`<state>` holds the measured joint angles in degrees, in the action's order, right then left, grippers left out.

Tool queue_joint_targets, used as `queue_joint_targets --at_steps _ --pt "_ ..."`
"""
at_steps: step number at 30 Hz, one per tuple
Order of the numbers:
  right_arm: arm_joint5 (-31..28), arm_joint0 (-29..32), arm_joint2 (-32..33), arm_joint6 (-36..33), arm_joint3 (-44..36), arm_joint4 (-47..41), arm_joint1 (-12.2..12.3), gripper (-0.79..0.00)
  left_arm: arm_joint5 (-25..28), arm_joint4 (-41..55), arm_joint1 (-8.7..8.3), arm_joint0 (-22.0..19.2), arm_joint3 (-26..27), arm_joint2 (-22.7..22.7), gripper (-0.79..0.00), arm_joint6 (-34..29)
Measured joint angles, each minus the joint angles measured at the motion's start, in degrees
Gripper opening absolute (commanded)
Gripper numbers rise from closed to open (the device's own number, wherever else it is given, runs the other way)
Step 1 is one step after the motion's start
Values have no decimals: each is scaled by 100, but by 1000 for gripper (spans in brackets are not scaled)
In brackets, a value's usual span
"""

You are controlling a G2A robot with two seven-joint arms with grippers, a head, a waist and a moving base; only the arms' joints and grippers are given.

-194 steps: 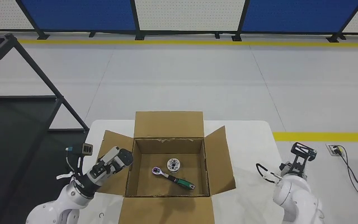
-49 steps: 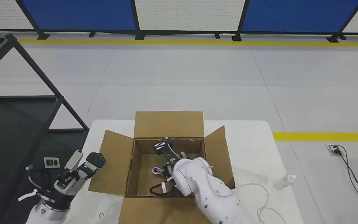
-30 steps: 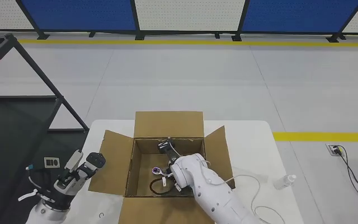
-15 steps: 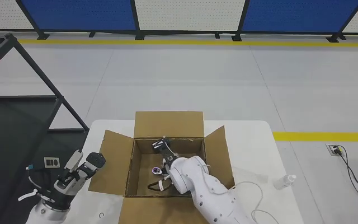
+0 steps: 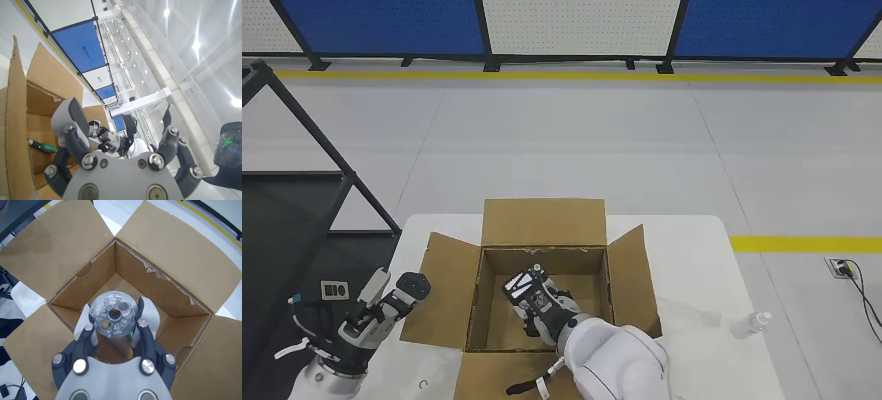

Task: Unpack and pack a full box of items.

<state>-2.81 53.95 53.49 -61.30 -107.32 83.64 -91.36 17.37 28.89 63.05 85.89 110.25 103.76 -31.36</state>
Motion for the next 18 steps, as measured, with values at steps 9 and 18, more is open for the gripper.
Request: queue_joint_targets --at_steps 9,18 --pt "3 -7 -1 0 13 -5 -1 -785 0 0 0 0 0 0 0 0" --pt "-220 413 283 114 -995 -161 71 -785 0 0 0 0 0 0 0 0"
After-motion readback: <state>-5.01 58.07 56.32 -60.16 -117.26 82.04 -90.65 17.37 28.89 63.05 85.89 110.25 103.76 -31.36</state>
